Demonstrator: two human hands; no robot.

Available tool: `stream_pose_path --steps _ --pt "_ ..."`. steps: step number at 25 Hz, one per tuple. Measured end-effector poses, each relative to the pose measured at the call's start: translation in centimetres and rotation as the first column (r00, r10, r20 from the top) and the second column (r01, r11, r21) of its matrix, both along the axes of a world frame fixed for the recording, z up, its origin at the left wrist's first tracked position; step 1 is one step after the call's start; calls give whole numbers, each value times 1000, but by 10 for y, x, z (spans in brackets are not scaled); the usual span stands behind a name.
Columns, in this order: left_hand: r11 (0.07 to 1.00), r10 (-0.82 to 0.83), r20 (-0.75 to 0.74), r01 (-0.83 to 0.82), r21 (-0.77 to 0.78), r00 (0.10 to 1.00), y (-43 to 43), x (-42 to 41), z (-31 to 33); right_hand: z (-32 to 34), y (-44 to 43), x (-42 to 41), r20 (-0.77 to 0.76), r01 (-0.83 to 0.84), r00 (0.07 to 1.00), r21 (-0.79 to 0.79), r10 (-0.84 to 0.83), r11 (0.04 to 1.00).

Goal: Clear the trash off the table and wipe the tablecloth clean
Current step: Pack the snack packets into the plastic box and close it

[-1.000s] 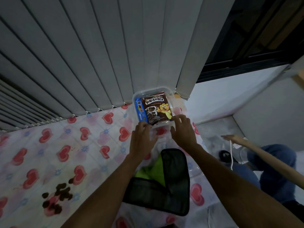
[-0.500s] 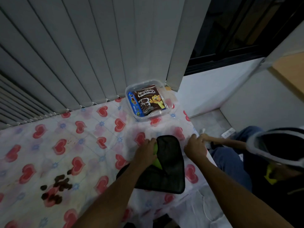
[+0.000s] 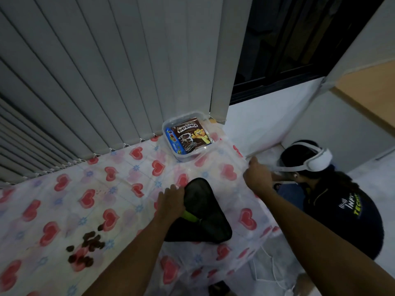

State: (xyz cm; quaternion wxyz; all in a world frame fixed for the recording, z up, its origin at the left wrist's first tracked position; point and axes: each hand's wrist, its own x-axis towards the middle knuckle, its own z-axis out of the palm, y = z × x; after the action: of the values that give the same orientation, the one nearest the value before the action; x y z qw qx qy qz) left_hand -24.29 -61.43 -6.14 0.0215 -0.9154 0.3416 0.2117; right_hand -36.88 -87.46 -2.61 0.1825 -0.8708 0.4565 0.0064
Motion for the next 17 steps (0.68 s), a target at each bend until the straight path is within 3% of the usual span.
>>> stream_pose_path --steps 4,8,10,14,17 --pt "993 7 -13 -8 -120 1000 -22 1 37 52 0 11 246 -59 964 -170 100 984" --pt "963 -220 -82 203 -175 972 -42 -4 66 107 11 21 368 -39 922 -221 121 974" --pt "938 -260 -82 231 -260 962 -52 -10 75 128 14 28 429 -17 896 -219 112 976" --pt "760 -131 -24 85 -644 991 -56 2 89 163 15 43 594 33 804 -50 4 998" --pt "589 -75 -282 -185 -787 957 -45 25 105 184 14 50 670 19 739 84 -71 996"
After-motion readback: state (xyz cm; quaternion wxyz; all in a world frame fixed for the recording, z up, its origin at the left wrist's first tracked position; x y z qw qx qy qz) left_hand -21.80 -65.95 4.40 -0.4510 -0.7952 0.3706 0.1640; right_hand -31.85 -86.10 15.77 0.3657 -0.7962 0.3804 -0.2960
